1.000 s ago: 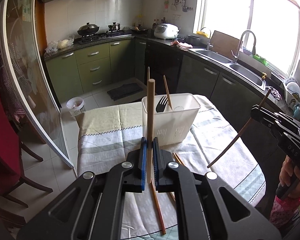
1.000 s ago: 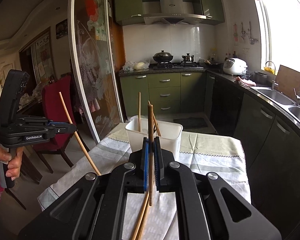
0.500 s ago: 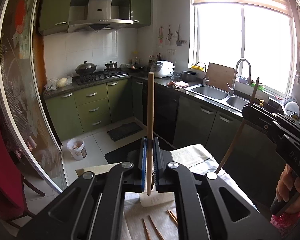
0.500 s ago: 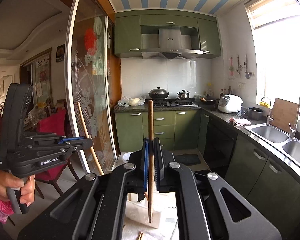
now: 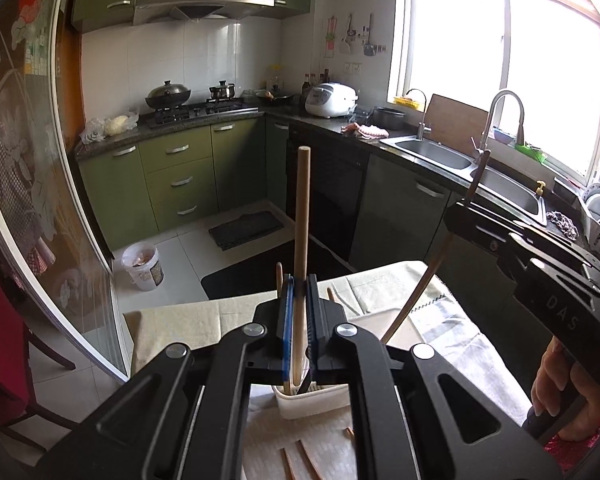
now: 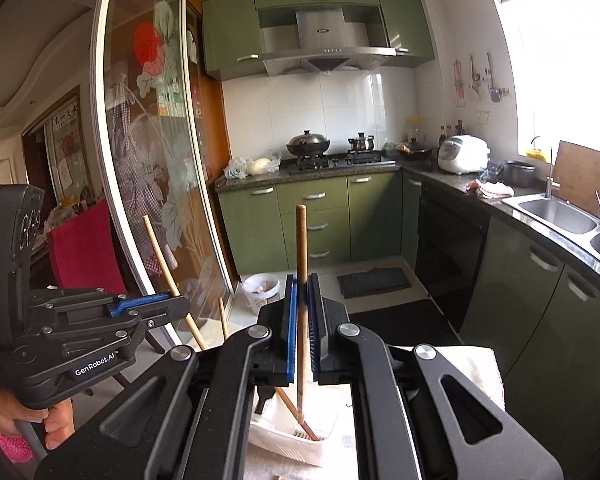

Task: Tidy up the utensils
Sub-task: 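Lower both chopsticks into the caddy and open both grippers, then move both open grippers back down to the loose chopsticks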

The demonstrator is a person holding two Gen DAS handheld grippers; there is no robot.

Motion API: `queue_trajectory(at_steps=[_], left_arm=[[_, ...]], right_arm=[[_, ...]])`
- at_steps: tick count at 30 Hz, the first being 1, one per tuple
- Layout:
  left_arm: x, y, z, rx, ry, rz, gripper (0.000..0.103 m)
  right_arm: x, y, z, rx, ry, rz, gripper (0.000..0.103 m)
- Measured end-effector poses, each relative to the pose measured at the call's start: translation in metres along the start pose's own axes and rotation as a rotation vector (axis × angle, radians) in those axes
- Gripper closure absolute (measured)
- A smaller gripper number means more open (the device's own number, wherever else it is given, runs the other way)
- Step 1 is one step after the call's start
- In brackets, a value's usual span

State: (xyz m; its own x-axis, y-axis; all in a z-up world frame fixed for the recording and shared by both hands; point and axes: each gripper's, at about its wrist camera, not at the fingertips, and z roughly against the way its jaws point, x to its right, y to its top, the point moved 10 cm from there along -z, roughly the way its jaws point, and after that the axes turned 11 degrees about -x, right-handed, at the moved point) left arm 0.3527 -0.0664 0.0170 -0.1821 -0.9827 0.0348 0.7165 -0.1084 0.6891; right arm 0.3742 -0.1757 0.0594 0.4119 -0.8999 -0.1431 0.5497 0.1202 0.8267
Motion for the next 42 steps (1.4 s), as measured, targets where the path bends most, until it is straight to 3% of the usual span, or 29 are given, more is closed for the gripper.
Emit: queue_trajectory(at_steps=[9, 13, 21, 24, 27, 34, 38, 42], left_arm=[[-0.004, -0.034, -0.032, -0.08, -0.016, 0.008, 0.097], [-0.003, -0.036, -0.029, -0.077, -0.016, 0.006, 0.097], [0.002, -0.042, 0.01, -0.045, -0.028, 0.01, 0.095], [0.001, -0.065, 0.021, -0.077, -0.02, 0.017, 0.085], [0.001, -0.106, 0.019, -0.158, -0.016, 0.022, 0.083], [-0.002, -0.221, -0.03, -0.475, -0.061, 0.071, 0.083], [-0.005, -0.248, -0.054, -0.57, -0.06, 0.1, 0.083], [-0.004, -0.257, -0.076, -0.614, -0.048, 0.125, 0.083]], right_arm=[[0.002, -0.052, -0.041, -0.106, -0.01, 0.01, 0.096], [0.0, -0.059, -0.041, -0.109, -0.005, 0.015, 0.085], [-0.015, -0.064, 0.023, -0.014, -0.008, 0.038, 0.083], [-0.017, -0.086, 0.052, -0.02, -0.013, 0.043, 0.079], [-0.012, -0.12, 0.071, -0.062, -0.025, 0.035, 0.076], [0.013, -0.228, 0.072, -0.232, -0.039, -0.043, 0.075], [0.031, -0.27, 0.073, -0.27, -0.007, -0.146, 0.073], [0.043, -0.29, 0.075, -0.294, 0.013, -0.191, 0.069]])
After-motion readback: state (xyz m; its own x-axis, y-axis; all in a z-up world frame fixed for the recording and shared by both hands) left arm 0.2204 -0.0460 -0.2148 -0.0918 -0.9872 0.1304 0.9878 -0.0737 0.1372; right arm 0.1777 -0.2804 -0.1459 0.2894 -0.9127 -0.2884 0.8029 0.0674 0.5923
